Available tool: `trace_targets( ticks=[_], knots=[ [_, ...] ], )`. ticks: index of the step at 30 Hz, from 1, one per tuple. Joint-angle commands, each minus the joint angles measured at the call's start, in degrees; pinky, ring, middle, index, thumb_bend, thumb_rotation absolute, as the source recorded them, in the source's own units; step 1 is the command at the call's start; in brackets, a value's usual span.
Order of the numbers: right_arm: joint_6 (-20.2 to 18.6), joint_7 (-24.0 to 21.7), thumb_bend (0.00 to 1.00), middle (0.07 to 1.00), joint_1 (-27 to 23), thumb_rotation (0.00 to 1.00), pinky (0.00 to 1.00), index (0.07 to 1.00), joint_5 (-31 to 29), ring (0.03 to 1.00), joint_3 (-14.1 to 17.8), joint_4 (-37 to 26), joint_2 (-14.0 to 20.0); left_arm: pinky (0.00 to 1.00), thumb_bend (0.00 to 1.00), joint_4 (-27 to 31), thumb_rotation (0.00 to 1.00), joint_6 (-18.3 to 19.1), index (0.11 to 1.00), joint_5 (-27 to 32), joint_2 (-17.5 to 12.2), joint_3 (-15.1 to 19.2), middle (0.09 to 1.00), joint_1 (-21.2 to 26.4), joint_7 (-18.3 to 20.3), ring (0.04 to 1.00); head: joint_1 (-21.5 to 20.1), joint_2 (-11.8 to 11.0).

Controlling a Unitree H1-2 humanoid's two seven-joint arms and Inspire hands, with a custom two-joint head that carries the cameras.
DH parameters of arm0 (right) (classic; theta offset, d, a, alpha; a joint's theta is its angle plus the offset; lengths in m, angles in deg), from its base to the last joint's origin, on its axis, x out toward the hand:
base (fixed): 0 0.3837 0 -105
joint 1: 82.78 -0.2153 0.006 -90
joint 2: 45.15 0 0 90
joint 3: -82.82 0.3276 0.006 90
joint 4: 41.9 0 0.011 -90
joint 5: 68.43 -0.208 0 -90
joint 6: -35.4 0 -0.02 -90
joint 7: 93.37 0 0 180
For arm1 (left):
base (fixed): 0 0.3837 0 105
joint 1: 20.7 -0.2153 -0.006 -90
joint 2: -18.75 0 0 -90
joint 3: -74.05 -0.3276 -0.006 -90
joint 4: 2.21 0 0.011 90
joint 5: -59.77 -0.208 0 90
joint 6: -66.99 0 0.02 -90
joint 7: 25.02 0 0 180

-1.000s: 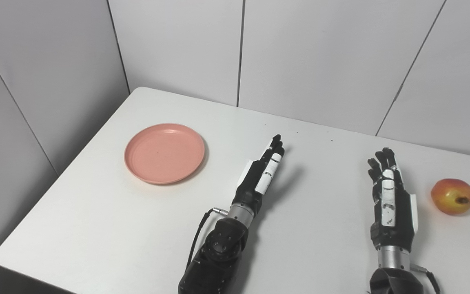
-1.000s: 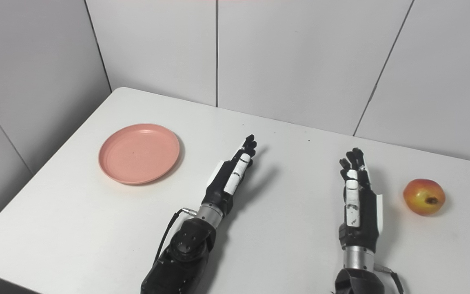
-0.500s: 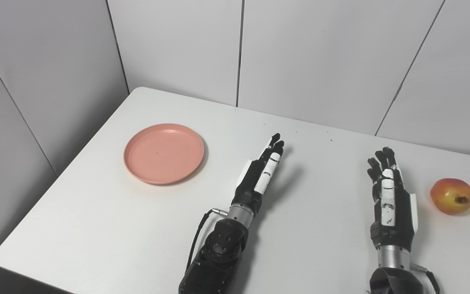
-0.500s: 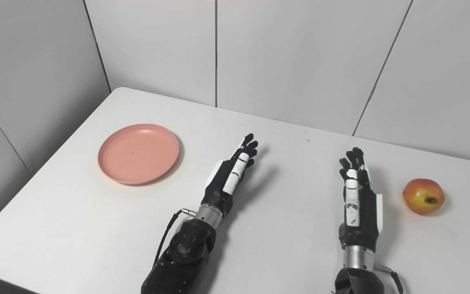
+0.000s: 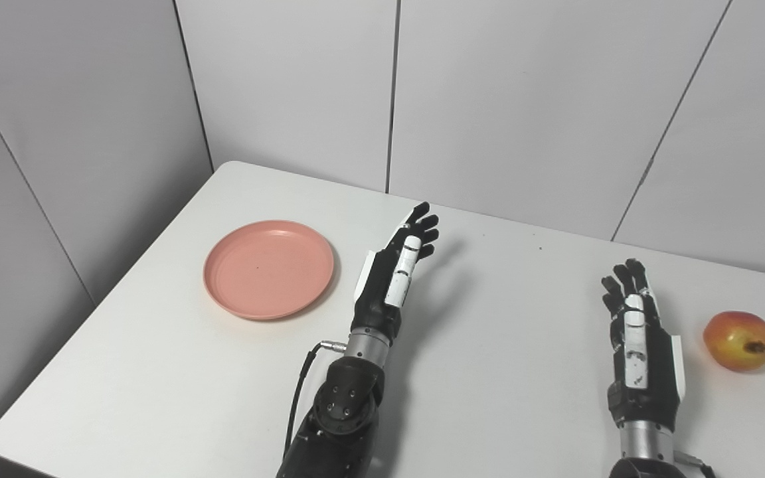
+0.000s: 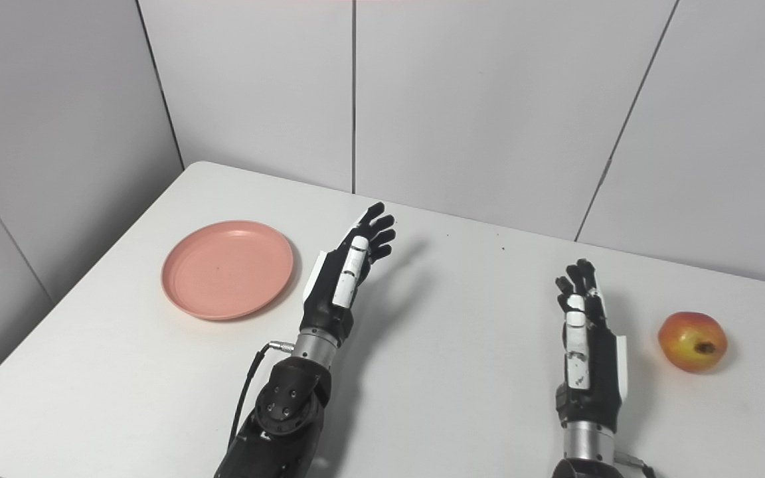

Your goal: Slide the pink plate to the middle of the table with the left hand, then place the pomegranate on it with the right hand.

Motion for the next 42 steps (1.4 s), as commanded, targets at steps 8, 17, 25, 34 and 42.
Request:
trace_targets(
  ticks=[8,17,25,34,42],
  knots=[
    [2.4,-0.7,0.58,0.933,2.6,0.87,0.96,0.932,0.1,0.915,0.7,3.1,1.0,0.73,0.51,4.9,1.00,-0.6,0.740,-3.2,-1.9,2.6,0.750,4.8,-3.3,0.744,0.2,0.1],
    [2.8,-0.7,0.57,0.933,2.7,0.88,0.95,0.931,0.3,0.915,0.6,3.2,1.1,0.72,0.50,5.0,1.00,0.8,0.708,-4.0,-7.0,7.1,0.726,7.1,-5.3,0.721,0.3,0.4],
    [2.6,-0.6,0.58,0.929,2.6,0.87,0.95,0.928,0.2,0.917,0.7,3.1,1.1,0.74,0.50,2.3,1.00,1.0,0.723,-3.6,-12.0,10.8,0.740,8.0,-6.6,0.736,0.4,0.5],
    [1.9,-0.7,0.59,0.928,2.7,0.86,0.96,0.928,-0.1,0.916,0.7,2.7,1.1,0.80,0.51,3.1,1.00,6.0,0.724,-3.2,-15.2,14.0,0.741,7.5,-7.5,0.755,0.1,0.7],
    [2.3,-0.7,0.57,0.929,2.8,0.87,0.95,0.928,0.0,0.912,0.7,2.7,1.1,0.74,0.49,0.1,1.00,3.9,0.751,-1.2,-18.1,15.9,0.764,6.9,-7.2,0.769,-0.1,0.7]
  ],
)
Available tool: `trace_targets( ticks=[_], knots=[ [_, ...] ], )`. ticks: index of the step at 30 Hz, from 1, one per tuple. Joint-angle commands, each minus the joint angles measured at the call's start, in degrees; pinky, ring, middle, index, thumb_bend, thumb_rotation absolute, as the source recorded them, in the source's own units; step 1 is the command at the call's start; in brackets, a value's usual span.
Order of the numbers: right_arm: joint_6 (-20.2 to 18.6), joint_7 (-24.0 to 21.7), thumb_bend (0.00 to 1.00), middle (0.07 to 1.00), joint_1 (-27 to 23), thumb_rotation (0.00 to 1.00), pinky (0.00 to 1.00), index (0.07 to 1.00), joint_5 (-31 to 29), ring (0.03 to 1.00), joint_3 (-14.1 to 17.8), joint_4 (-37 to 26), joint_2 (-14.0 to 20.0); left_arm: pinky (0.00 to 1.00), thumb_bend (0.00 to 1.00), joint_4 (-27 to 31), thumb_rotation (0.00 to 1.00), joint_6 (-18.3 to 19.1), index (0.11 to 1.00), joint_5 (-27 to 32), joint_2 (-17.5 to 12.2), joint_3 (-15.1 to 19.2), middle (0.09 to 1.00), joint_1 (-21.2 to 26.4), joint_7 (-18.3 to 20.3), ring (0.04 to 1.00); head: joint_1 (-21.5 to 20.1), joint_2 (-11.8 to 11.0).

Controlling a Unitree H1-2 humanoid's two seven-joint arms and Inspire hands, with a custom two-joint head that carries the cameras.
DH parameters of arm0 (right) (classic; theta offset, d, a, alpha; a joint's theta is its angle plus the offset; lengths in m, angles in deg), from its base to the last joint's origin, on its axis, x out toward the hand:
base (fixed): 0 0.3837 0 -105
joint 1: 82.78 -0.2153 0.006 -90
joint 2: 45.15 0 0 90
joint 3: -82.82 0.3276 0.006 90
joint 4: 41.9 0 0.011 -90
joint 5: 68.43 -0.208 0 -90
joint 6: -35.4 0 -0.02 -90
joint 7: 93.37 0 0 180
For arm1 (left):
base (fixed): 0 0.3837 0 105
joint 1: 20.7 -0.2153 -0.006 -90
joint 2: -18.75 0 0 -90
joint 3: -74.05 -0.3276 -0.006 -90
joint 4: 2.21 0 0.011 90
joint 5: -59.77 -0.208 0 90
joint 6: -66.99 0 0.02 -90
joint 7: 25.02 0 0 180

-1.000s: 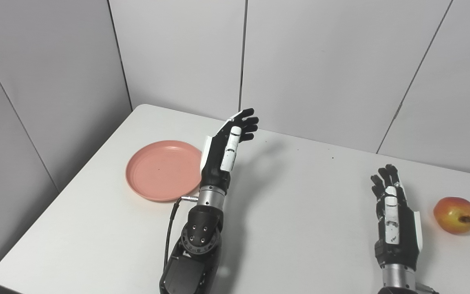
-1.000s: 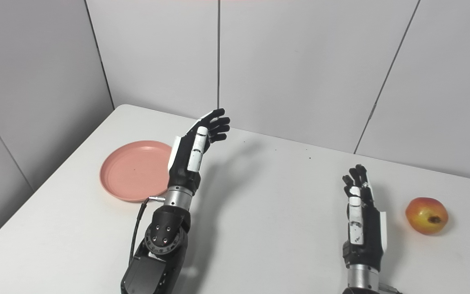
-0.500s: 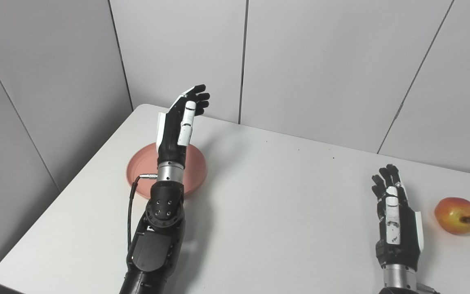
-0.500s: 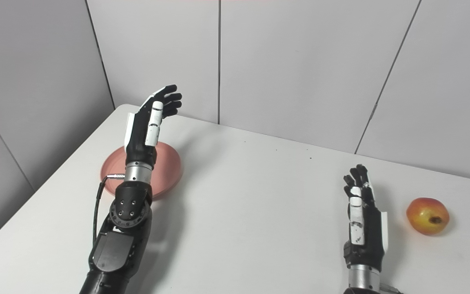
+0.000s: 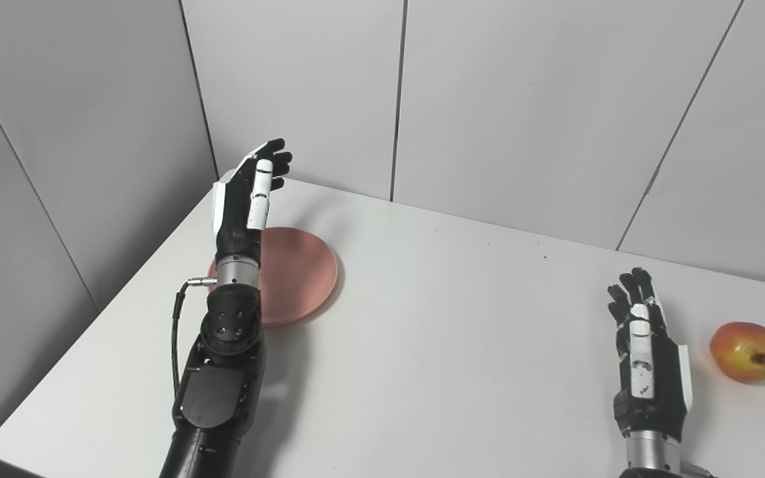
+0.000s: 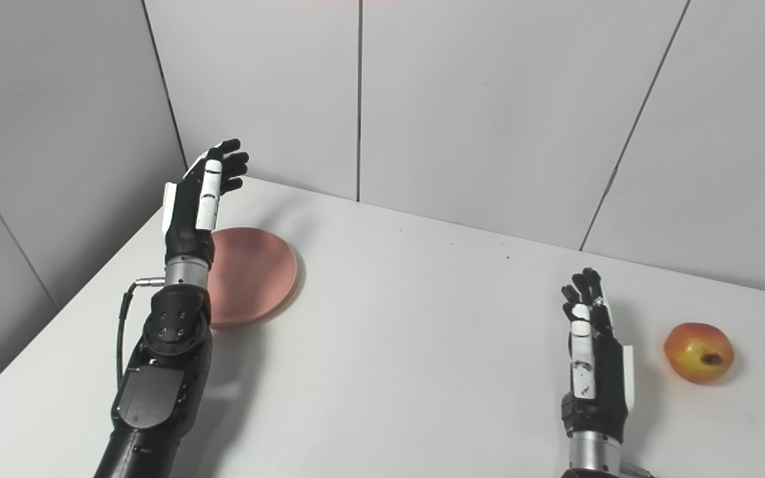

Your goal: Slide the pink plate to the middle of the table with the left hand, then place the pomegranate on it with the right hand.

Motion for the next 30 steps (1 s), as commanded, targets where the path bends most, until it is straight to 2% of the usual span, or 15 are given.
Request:
trace_targets(
  ticks=[1,9,18,26,30],
  knots=[
    [1.9,-0.6,0.57,0.930,2.8,0.87,0.95,0.929,0.1,0.912,0.6,2.7,0.9,0.75,0.49,0.2,1.00,-3.3,0.754,1.6,-1.9,1.0,0.765,1.7,0.2,0.769,0.0,0.1],
    [1.7,-0.5,0.58,0.927,2.8,0.87,0.95,0.925,0.2,0.912,0.7,2.5,0.8,0.74,0.49,-1.5,1.00,-3.8,0.761,4.3,-5.3,2.0,0.768,0.5,2.2,0.761,0.1,0.2],
    [1.4,-0.6,0.60,0.931,2.8,0.86,0.95,0.931,0.0,0.916,0.7,2.5,0.7,0.75,0.51,-2.2,1.00,-3.0,0.756,3.5,-9.3,2.3,0.770,-1.3,3.4,0.770,0.1,0.2],
    [2.2,-0.8,0.58,0.926,2.5,0.87,0.95,0.925,-0.1,0.910,0.7,2.9,0.9,0.75,0.49,-5.0,1.00,-4.4,0.758,5.5,-10.3,3.5,0.767,-2.0,4.2,0.765,0.1,0.3],
    [1.4,-0.9,0.59,0.931,2.6,0.87,0.95,0.929,-0.3,0.915,0.7,2.5,0.9,0.73,0.49,-7.1,1.00,-4.8,0.756,7.0,-10.6,4.1,0.770,-1.9,4.9,0.759,0.2,0.4]
  ],
)
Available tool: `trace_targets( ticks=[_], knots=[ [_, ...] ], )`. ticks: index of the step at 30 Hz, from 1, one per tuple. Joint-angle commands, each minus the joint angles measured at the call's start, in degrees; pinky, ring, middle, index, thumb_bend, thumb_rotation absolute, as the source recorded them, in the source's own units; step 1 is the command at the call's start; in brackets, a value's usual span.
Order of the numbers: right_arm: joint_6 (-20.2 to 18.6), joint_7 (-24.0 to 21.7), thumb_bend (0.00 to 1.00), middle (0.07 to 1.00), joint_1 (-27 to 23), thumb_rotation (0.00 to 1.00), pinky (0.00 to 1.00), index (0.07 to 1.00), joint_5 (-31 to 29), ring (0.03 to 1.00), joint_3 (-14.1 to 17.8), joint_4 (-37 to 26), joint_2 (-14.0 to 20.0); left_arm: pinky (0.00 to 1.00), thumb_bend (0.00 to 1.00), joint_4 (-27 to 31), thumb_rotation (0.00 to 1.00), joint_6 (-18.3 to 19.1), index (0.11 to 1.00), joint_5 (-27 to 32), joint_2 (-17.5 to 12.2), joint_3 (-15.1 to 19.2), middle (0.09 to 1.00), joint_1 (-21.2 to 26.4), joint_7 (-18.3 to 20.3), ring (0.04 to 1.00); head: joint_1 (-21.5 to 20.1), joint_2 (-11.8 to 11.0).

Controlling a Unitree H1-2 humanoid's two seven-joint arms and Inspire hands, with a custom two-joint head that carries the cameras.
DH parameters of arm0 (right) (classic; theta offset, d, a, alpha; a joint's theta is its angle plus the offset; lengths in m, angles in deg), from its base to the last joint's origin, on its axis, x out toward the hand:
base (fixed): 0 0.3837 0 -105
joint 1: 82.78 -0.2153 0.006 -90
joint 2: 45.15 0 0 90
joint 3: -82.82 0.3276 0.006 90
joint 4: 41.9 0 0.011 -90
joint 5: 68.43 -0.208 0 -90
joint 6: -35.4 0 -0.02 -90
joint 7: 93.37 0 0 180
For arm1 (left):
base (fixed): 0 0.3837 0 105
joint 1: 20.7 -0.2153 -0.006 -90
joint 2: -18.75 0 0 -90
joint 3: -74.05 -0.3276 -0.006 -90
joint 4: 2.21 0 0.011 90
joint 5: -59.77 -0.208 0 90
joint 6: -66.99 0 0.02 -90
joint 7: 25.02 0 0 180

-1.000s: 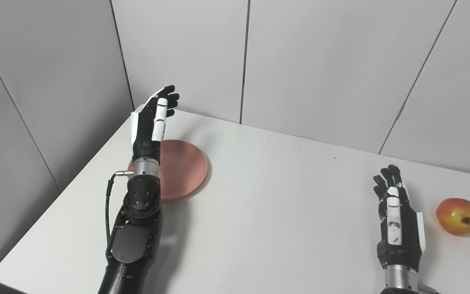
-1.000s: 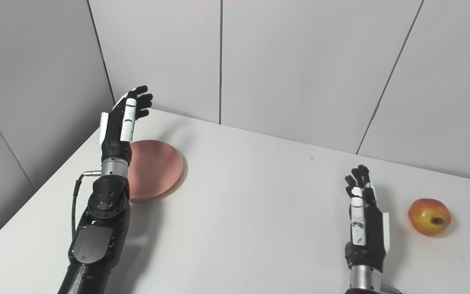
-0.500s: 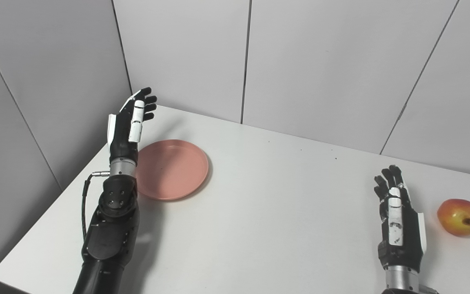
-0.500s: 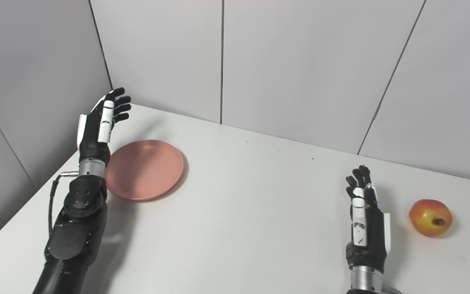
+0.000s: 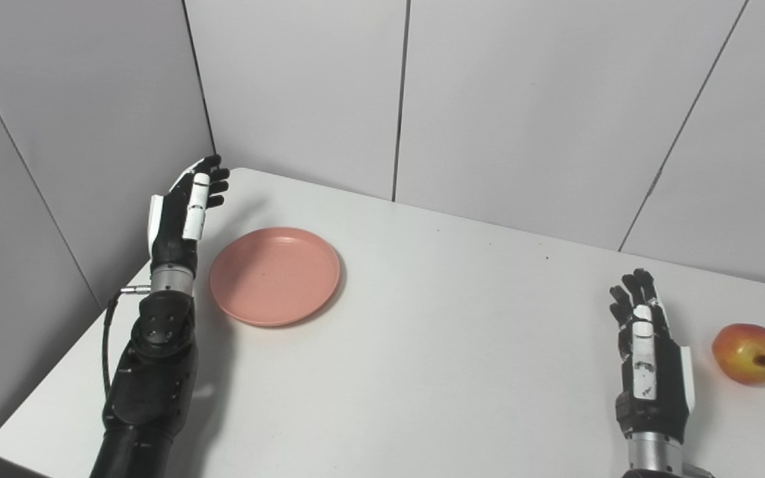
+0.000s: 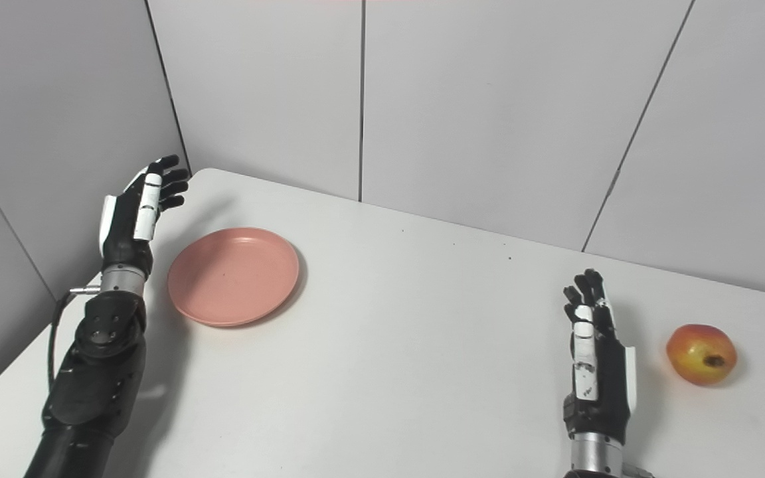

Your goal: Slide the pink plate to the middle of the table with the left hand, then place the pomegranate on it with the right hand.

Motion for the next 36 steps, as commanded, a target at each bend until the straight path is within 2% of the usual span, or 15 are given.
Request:
trace_targets(
  ticks=[1,6,10,16,20,23,26,30,36],
  knots=[
    [1.4,-0.9,0.59,0.931,2.6,0.86,0.95,0.929,-0.4,0.916,0.7,2.6,0.9,0.73,0.50,0.2,1.00,-2.5,0.757,1.2,-2.1,0.5,0.772,1.3,1.1,0.760,0.1,0.0],
    [1.3,-0.7,0.57,0.930,2.6,0.86,0.96,0.928,-0.3,0.916,0.6,2.3,0.8,0.72,0.50,-3.1,1.00,-3.9,0.766,2.6,-2.4,0.4,0.765,1.6,2.1,0.754,0.0,0.2],
    [1.4,-0.5,0.57,0.928,2.5,0.86,0.95,0.926,0.0,0.915,0.5,2.3,0.7,0.77,0.46,-5.2,1.00,-4.8,0.781,1.7,-2.3,-0.7,0.787,2.1,2.1,0.789,0.0,0.2],
    [1.2,-0.5,0.59,0.927,2.5,0.86,0.95,0.926,0.1,0.913,0.6,2.3,0.8,0.80,0.46,-9.1,1.00,-6.3,0.780,4.0,-1.4,-0.9,0.787,3.0,3.0,0.805,0.0,0.2],
    [1.3,-0.6,0.59,0.929,2.5,0.87,0.95,0.929,0.1,0.916,0.6,2.3,0.8,0.88,0.47,-9.8,1.00,-6.5,0.773,4.2,-1.3,-1.2,0.791,3.2,3.4,0.820,0.0,0.3],
    [1.3,-0.6,0.58,0.928,2.5,0.87,0.95,0.928,0.0,0.915,0.6,2.2,0.7,0.87,0.47,-10.3,1.00,-6.1,0.768,5.3,-0.9,-1.1,0.789,3.5,3.8,0.814,0.1,0.3],
    [1.5,-0.6,0.58,0.931,2.5,0.87,0.96,0.928,0.1,0.916,0.6,2.5,0.9,0.84,0.46,-12.2,1.00,-8.4,0.781,7.1,-0.6,-1.3,0.798,4.0,5.8,0.814,0.0,0.3],
    [1.4,-0.6,0.59,0.933,2.5,0.87,0.95,0.930,0.2,0.918,0.6,2.6,0.9,0.82,0.46,-13.0,1.00,-9.2,0.786,7.6,-0.2,-1.9,0.799,4.1,6.7,0.812,0.0,0.5],
    [1.3,-0.4,0.59,0.928,2.5,0.85,0.95,0.926,-0.1,0.915,0.9,2.6,0.7,0.83,0.44,-13.2,1.00,-8.7,0.800,7.7,0.3,-2.7,0.812,4.1,7.3,0.821,0.0,0.6]
  ],
)
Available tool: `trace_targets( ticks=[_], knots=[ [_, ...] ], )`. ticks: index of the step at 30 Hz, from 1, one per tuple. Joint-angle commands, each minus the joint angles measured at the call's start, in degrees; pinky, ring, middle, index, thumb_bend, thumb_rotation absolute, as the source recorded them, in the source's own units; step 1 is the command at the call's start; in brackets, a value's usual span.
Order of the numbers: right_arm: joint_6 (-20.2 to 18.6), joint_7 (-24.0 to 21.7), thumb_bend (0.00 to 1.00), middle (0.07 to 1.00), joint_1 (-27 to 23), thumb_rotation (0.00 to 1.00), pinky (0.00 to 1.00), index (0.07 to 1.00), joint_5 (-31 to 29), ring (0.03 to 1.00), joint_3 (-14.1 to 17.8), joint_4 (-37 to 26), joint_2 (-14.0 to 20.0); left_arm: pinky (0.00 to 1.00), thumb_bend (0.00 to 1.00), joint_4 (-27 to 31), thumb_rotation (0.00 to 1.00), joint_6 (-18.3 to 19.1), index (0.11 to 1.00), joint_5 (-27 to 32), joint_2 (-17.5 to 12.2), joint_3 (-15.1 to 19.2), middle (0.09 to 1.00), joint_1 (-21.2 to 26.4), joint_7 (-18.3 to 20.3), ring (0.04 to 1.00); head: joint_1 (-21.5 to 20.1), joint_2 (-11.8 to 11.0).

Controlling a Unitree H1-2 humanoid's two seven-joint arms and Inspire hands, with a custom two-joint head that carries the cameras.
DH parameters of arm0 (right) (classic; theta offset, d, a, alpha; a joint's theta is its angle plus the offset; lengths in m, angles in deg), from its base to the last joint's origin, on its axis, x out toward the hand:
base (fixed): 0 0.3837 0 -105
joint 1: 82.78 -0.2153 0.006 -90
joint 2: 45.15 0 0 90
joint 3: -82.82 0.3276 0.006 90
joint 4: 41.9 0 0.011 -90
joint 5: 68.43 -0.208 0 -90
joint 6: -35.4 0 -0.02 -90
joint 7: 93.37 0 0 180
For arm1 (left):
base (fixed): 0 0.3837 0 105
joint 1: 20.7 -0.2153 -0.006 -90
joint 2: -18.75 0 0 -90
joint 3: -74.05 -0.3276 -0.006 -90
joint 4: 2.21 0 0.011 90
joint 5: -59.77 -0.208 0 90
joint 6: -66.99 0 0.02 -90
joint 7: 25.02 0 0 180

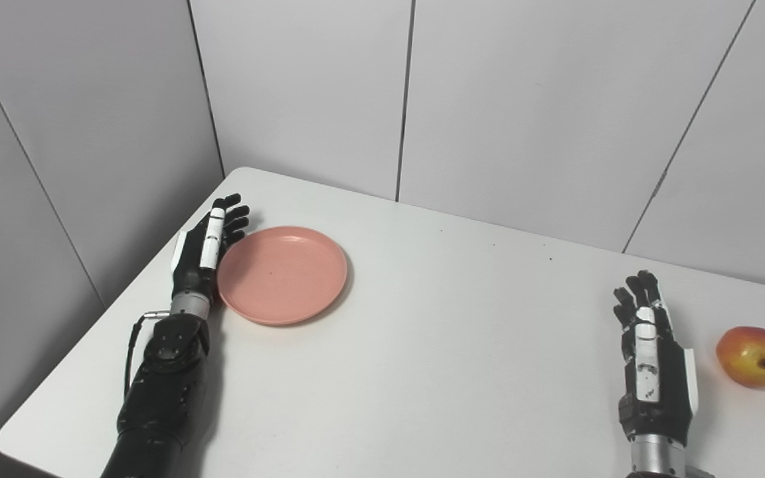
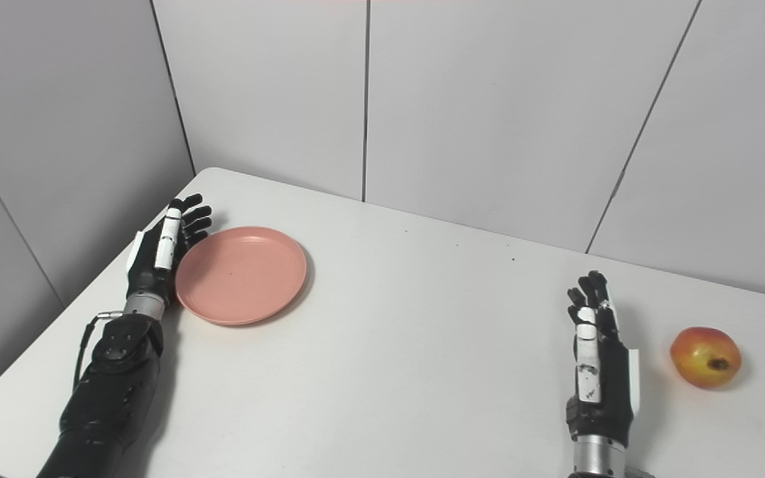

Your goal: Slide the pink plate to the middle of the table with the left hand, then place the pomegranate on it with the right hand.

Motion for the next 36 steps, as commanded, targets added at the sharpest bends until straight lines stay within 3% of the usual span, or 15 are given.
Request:
trace_targets(
  ticks=[1,10,29,36],
  knots=[
    [1.2,-0.4,0.59,0.928,2.5,0.85,0.95,0.926,0.0,0.915,0.7,2.7,0.6,0.82,0.45,1.0,1.00,-1.4,0.798,0.6,0.1,-0.6,0.810,2.2,1.3,0.818,0.0,0.1],
    [1.0,-0.7,0.60,0.930,2.6,0.86,0.96,0.929,-0.4,0.916,0.6,2.2,0.6,0.82,0.51,1.8,1.00,-0.2,0.800,0.9,0.5,-1.6,0.822,2.0,2.8,0.834,-0.1,0.3],
    [0.7,-0.6,0.60,0.934,2.6,0.87,0.96,0.933,-0.4,0.919,0.6,2.1,0.6,0.81,0.45,8.0,1.00,5.8,0.787,0.5,3.5,-3.4,0.802,1.6,1.9,0.813,0.0,0.5],
    [0.7,-0.4,0.61,0.926,2.6,0.86,0.96,0.927,0.1,0.914,0.5,2.0,0.6,0.81,0.45,8.5,1.00,6.2,0.790,0.0,4.1,-4.3,0.809,1.6,2.3,0.815,0.0,0.6]
  ],
)
